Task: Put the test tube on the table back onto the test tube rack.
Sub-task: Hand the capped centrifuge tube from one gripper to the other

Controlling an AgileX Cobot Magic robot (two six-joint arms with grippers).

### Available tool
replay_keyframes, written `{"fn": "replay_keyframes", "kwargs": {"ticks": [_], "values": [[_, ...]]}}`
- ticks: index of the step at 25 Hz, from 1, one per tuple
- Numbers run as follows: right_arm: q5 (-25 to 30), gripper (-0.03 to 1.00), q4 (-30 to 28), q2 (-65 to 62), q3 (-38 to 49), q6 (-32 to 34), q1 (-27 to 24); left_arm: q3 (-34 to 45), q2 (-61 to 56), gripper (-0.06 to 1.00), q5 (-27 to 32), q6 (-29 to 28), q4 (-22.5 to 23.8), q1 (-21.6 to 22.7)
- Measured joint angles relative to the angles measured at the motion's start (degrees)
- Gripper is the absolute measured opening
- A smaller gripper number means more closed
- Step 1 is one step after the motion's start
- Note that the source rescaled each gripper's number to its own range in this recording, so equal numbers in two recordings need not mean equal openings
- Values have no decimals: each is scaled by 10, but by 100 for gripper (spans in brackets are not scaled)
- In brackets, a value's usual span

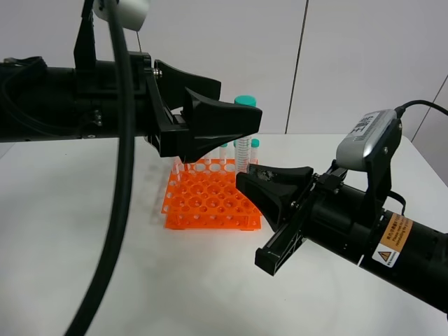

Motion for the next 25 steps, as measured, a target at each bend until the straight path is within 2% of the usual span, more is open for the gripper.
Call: {"fn": "replay_keyframes", "kwargs": {"ticks": [19,25], "values": [[0,1,0,0,0,4,0,-21,1,95,2,7,0,0],[0,1,0,0,0,5,0,-33,38,95,38,7,0,0]]}}
